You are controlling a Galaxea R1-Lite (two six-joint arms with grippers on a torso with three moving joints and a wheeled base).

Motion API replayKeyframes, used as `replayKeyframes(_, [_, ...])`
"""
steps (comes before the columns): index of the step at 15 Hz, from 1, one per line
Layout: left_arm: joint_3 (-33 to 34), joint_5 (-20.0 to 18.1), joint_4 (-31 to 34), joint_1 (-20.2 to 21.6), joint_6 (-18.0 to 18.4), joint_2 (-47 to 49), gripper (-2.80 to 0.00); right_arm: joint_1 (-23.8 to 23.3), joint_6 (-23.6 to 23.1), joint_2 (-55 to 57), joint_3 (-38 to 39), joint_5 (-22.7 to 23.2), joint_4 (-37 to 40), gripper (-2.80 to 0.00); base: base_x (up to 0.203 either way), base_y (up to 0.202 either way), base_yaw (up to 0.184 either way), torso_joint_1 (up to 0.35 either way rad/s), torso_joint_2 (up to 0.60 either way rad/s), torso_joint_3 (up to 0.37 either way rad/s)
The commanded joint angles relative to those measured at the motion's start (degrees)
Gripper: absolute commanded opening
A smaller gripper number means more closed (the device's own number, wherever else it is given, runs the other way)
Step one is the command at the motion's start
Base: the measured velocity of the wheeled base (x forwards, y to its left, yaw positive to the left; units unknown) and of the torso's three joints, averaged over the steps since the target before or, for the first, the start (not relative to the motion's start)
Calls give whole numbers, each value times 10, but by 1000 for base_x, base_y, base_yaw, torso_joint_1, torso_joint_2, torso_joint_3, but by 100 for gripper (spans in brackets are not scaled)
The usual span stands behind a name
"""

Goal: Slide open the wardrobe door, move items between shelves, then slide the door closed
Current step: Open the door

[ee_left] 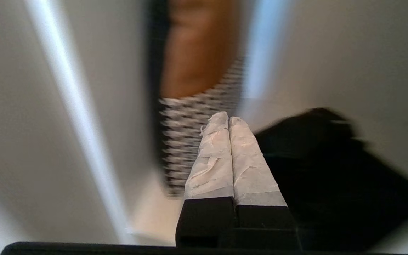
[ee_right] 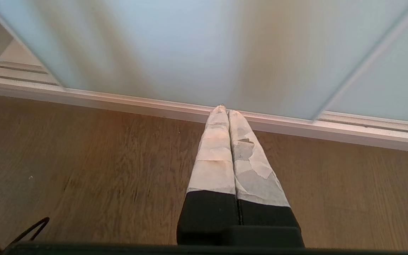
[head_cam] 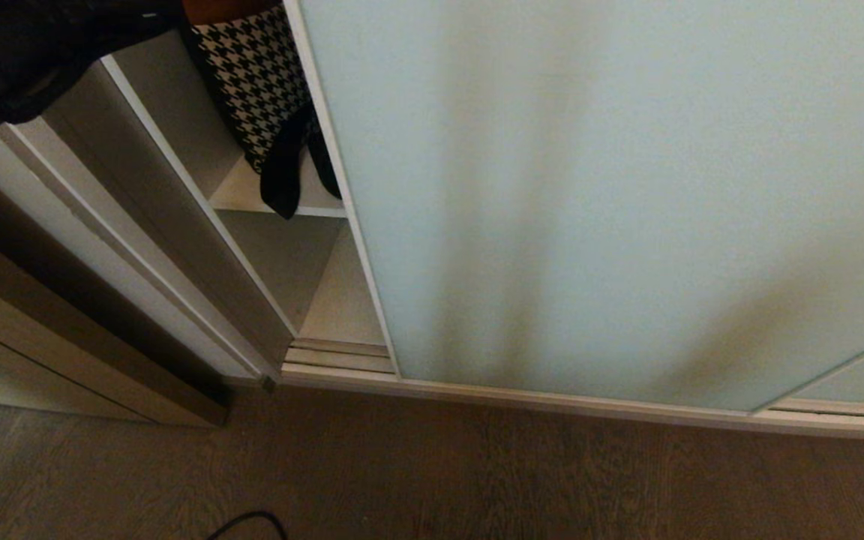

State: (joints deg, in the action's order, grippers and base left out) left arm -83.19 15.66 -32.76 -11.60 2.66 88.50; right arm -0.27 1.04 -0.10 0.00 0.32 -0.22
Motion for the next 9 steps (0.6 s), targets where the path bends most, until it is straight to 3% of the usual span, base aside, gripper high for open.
replayKeyframes(1, [3, 7, 17, 12, 28, -33, -280, 0, 0, 0, 1, 0, 0, -280, 0, 0, 0, 0, 0, 0])
replayKeyframes(3, [39, 9, 66, 12, 36, -82, -280, 0, 0, 0, 0, 0, 0, -280, 0, 0, 0, 0, 0, 0])
replayKeyframes(5, [116, 10, 136, 12, 44, -162, -280, 0, 0, 0, 1, 0, 0, -280, 0, 0, 0, 0, 0, 0])
replayKeyframes(9, [280, 42, 181, 14, 45, -316, -280, 0, 0, 0, 0, 0, 0, -280, 0, 0, 0, 0, 0, 0])
